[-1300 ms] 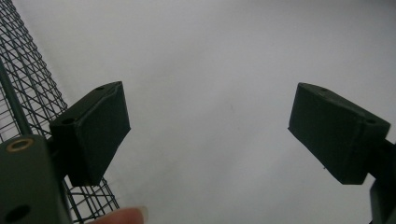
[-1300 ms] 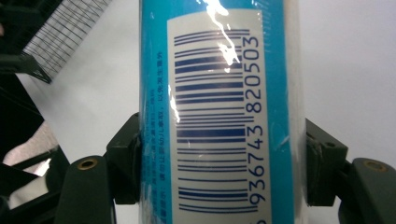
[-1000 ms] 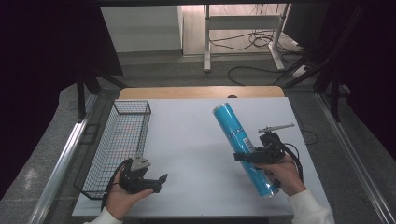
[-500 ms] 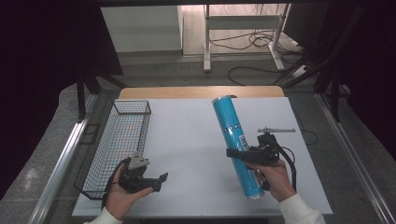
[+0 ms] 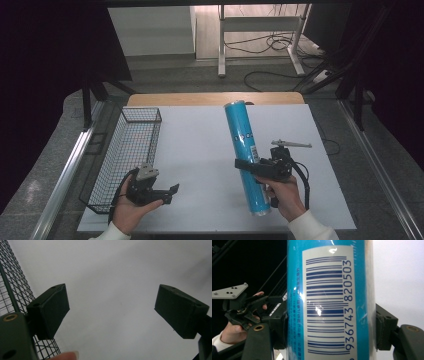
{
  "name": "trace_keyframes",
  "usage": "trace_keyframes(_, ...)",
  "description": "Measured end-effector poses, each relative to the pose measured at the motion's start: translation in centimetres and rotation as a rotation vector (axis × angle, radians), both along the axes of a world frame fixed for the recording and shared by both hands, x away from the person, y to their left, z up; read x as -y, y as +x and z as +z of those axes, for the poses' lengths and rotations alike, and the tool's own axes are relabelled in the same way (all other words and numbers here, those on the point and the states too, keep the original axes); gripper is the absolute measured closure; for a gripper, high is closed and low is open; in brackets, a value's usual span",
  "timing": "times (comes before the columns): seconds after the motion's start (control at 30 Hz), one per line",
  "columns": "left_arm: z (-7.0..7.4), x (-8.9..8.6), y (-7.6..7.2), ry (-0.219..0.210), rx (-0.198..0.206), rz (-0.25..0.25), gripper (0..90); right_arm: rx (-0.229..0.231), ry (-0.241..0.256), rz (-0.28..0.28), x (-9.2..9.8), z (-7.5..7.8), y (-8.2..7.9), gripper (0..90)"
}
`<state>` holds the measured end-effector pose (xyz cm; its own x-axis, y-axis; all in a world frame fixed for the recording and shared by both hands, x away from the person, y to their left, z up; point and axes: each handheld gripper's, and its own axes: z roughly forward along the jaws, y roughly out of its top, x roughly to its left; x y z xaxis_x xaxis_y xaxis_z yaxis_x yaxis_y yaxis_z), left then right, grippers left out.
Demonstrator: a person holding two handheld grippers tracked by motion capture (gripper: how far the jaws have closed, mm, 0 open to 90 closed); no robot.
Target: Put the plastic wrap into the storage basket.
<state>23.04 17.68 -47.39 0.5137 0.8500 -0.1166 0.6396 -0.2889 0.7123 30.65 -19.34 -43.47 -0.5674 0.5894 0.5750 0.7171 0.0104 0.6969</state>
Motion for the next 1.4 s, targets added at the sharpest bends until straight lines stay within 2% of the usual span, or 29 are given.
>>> trace_keyframes(0.03, 0.0, 0.0, 0.0, 0.000, 0.000, 0.000, 12.3, 0.000, 0.000, 0.000, 0.0, 0.0, 0.0, 31.8)
trace_keyframes(0.1, 0.3, 0.0, 0.1, -0.033, -0.005, 0.002, 12.3, 0.000, 0.011, 0.002, -0.3, -0.2, -0.2, 31.8)
trace_keyframes(0.33, 2.4, 0.1, 0.6, -0.147, 0.016, 0.010, 12.8, -0.002, 0.003, 0.016, -0.9, -0.6, -0.3, 31.8)
trace_keyframes(0.37, 2.4, 0.1, 0.6, -0.147, 0.016, 0.010, 12.8, -0.002, 0.003, 0.016, -0.9, -0.6, -0.3, 31.8)
trace_keyframes(0.4, 3.0, 0.4, 0.9, -0.184, 0.014, -0.001, 12.8, 0.000, 0.003, 0.015, -0.9, -0.7, -0.3, 31.8)
trace_keyframes(0.43, 3.0, 0.4, 0.9, -0.184, 0.014, -0.001, 12.8, 0.000, 0.003, 0.015, -0.9, -0.7, -0.3, 31.8)
trace_keyframes(0.47, 3.7, 0.9, 1.3, -0.222, 0.011, -0.014, 12.8, -0.002, 0.011, 0.021, -1.0, -0.7, -0.3, 31.8)
trace_keyframes(0.5, 3.7, 0.9, 1.3, -0.222, 0.011, -0.014, 12.8, 0.002, 0.013, 0.019, -1.0, -0.7, -0.4, 31.8)
trace_keyframes(0.53, 4.4, 1.4, 1.8, -0.256, 0.012, -0.026, 12.8, 0.004, 0.020, 0.013, -1.1, -0.7, -0.4, 31.8)
trace_keyframes(0.57, 4.4, 1.4, 1.8, -0.256, 0.012, -0.026, 12.7, 0.004, 0.020, 0.013, -1.1, -0.7, -0.4, 31.8)
trace_keyframes(0.6, 4.8, 1.6, 2.1, -0.275, 0.011, -0.032, 12.6, 0.010, 0.034, 0.014, -1.3, -0.7, -0.5, 31.8)
trace_keyframes(0.7, 6.2, 2.3, 3.5, -0.324, 0.004, -0.050, 12.1, 0.018, 0.034, 0.010, -1.7, -0.8, -0.6, 31.8)
trace_keyframes(0.77, 6.4, 2.5, 3.9, -0.334, 0.001, -0.053, 11.6, 0.020, 0.034, 0.011, -1.9, -0.9, -0.7, 31.8)
trace_keyframes(0.97, 6.7, 3.4, 5.8, -0.424, -0.041, -0.067, 11.2, 0.012, 0.018, 0.025, -2.7, -1.2, -1.0, 31.7)
trace_keyframes(1.0, 6.6, 3.6, 6.5, -0.457, -0.056, -0.073, 11.2, 0.015, 0.020, 0.028, -2.8, -1.3, -1.0, 31.8)
trace_keyframes(1.03, 6.5, 3.7, 6.8, -0.469, -0.064, -0.073, 11.0, 0.021, 0.021, 0.031, -2.9, -1.4, -1.0, 31.8)
trace_keyframes(1.07, 6.4, 3.8, 7.2, -0.493, -0.081, -0.087, 10.9, 0.019, 0.022, 0.031, -3.0, -1.4, -1.0, 31.7)
trace_keyframes(1.1, 6.4, 3.8, 7.2, -0.493, -0.081, -0.087, 10.2, 0.019, 0.022, 0.031, -3.0, -1.4, -1.0, 31.7)
trace_keyframes(1.17, 6.3, 4.1, 7.9, -0.535, -0.099, -0.106, 9.9, 0.018, 0.020, 0.040, -3.4, -1.5, -1.0, 31.8)
trace_keyframes(1.3, 6.2, 4.4, 8.5, -0.564, -0.120, -0.127, 10.7, 0.021, 0.016, 0.046, -3.9, -1.7, -0.9, 31.8)
trace_keyframes(1.4, 5.7, 5.0, 9.4, -0.619, -0.161, -0.178, 11.6, 0.016, 0.026, 0.062, -4.5, -1.8, -0.9, 31.8)
